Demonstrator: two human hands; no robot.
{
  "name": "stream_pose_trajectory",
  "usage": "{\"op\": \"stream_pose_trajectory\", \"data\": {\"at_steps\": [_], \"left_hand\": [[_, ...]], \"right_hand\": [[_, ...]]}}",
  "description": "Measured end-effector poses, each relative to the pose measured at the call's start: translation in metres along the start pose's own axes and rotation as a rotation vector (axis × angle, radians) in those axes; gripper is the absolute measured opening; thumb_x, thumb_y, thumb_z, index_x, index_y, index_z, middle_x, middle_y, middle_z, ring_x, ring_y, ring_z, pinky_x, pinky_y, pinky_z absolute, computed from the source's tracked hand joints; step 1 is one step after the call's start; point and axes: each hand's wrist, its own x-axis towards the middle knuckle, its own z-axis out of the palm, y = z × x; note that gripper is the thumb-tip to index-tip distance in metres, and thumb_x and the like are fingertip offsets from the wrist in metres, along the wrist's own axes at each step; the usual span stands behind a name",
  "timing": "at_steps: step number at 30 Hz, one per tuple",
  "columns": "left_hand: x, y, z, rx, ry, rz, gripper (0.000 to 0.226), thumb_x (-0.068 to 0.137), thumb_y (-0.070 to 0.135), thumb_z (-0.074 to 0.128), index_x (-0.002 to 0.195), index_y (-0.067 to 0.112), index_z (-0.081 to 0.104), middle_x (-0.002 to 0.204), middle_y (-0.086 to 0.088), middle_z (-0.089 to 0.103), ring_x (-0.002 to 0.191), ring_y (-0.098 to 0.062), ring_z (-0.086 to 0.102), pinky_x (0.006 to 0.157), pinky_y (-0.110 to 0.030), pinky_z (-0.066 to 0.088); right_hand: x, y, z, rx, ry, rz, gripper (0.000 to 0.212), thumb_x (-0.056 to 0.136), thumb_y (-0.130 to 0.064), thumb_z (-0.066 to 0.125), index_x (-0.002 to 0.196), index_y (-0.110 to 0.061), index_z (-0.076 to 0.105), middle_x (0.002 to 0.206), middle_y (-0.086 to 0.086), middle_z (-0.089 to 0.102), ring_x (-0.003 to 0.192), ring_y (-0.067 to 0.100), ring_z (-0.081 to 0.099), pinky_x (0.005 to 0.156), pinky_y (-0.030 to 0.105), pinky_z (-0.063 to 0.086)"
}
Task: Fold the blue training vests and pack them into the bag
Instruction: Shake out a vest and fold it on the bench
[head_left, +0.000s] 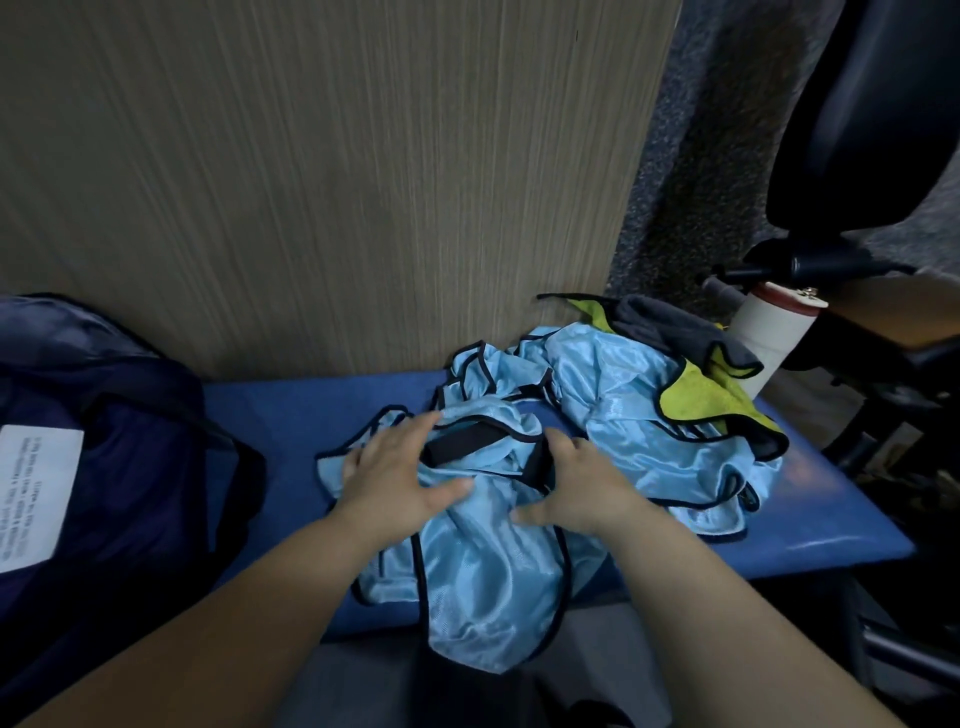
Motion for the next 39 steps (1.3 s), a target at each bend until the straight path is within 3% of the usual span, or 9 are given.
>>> {"op": "stream_pose_trajectory", "data": {"at_steps": [3, 6, 8, 13, 17, 20, 27, 33, 39], "left_hand": [[0.001, -0.007, 0.009, 0.133, -0.095, -0.006, 0.082, 0.084, 0.069, 0.053, 0.15, 0.05, 0.009, 0.155, 0.005, 0.03, 0.145, -0.017, 0.018, 0.117, -0.044, 0.015], [0.002, -0.013, 0.01, 0.13, -0.033, 0.011, 0.073, 0.084, 0.068, 0.054, 0.148, 0.049, 0.022, 0.147, 0.011, 0.041, 0.139, -0.015, 0.026, 0.115, -0.041, 0.019], [0.005, -0.016, 0.007, 0.113, -0.02, 0.017, 0.065, 0.079, 0.076, 0.052, 0.138, 0.05, 0.04, 0.135, 0.014, 0.051, 0.131, -0.013, 0.036, 0.112, -0.04, 0.025], [0.006, -0.009, -0.014, 0.016, 0.012, 0.025, 0.052, 0.064, 0.089, 0.045, 0.084, 0.043, 0.058, 0.092, 0.021, 0.057, 0.103, -0.007, 0.05, 0.099, -0.037, 0.036], [0.01, -0.004, -0.032, -0.297, -0.031, 0.038, 0.025, 0.073, 0.058, 0.076, 0.085, 0.038, 0.066, 0.09, 0.017, 0.067, 0.093, -0.004, 0.062, 0.09, -0.031, 0.05], [0.011, 0.005, -0.05, -0.441, -0.078, 0.011, 0.025, 0.076, 0.038, 0.082, 0.095, 0.035, 0.066, 0.096, 0.017, 0.07, 0.09, 0.0, 0.065, 0.076, -0.017, 0.051], [0.002, 0.021, -0.083, -0.594, -0.122, 0.048, 0.036, 0.073, 0.034, 0.083, 0.105, 0.024, 0.069, 0.098, 0.011, 0.074, 0.092, -0.007, 0.07, 0.084, -0.027, 0.056], [-0.016, 0.027, -0.115, -0.783, -0.119, 0.079, 0.049, 0.071, 0.031, 0.085, 0.113, 0.015, 0.066, 0.108, -0.004, 0.073, 0.099, -0.023, 0.071, 0.094, -0.047, 0.054], [-0.026, 0.037, -0.179, -0.848, 0.043, 0.174, 0.041, 0.075, 0.02, 0.08, 0.114, 0.017, 0.066, 0.108, -0.007, 0.073, 0.103, -0.027, 0.069, 0.094, -0.042, 0.053]], "right_hand": [[0.005, 0.0, 0.007, 0.12, 0.093, 0.068, 0.094, 0.076, -0.038, 0.08, 0.149, -0.016, 0.025, 0.139, 0.009, 0.047, 0.127, 0.029, 0.048, 0.095, 0.038, 0.047], [0.01, 0.007, 0.004, 0.177, 0.156, 0.069, 0.033, 0.079, -0.025, 0.071, 0.108, -0.018, 0.058, 0.103, 0.003, 0.064, 0.092, 0.021, 0.061, 0.072, 0.033, 0.052], [0.011, 0.009, -0.001, 0.237, 0.186, 0.06, 0.017, 0.079, -0.027, 0.07, 0.093, -0.02, 0.061, 0.089, -0.003, 0.064, 0.08, 0.017, 0.059, 0.06, 0.028, 0.046], [0.011, 0.01, -0.014, 0.665, 0.354, -0.021, 0.011, 0.083, -0.02, 0.069, 0.087, -0.028, 0.063, 0.092, -0.011, 0.068, 0.087, 0.014, 0.063, 0.073, 0.029, 0.048], [0.006, 0.008, -0.021, 0.833, 0.427, -0.121, 0.015, 0.093, -0.016, 0.06, 0.09, -0.031, 0.063, 0.088, -0.01, 0.066, 0.068, 0.008, 0.056, 0.061, 0.024, 0.042], [0.002, 0.004, -0.022, 0.921, 0.431, -0.163, 0.023, 0.095, -0.017, 0.057, 0.085, -0.037, 0.066, 0.092, -0.011, 0.069, 0.075, 0.011, 0.062, 0.068, 0.027, 0.047], [-0.024, -0.023, -0.027, 1.128, 0.366, -0.254, 0.03, 0.099, -0.017, 0.051, 0.095, -0.039, 0.071, 0.098, -0.002, 0.076, 0.093, 0.021, 0.072, 0.09, 0.045, 0.056], [-0.051, -0.051, -0.067, 0.98, 0.465, -0.388, 0.025, 0.098, -0.023, 0.052, 0.091, -0.037, 0.071, 0.097, -0.005, 0.073, 0.091, 0.015, 0.068, 0.087, 0.037, 0.053], [-0.077, -0.085, -0.129, 0.539, 0.585, -0.506, 0.016, 0.097, -0.029, 0.057, 0.088, -0.02, 0.068, 0.083, -0.009, 0.065, 0.082, 0.01, 0.059, 0.075, 0.023, 0.045]]}}
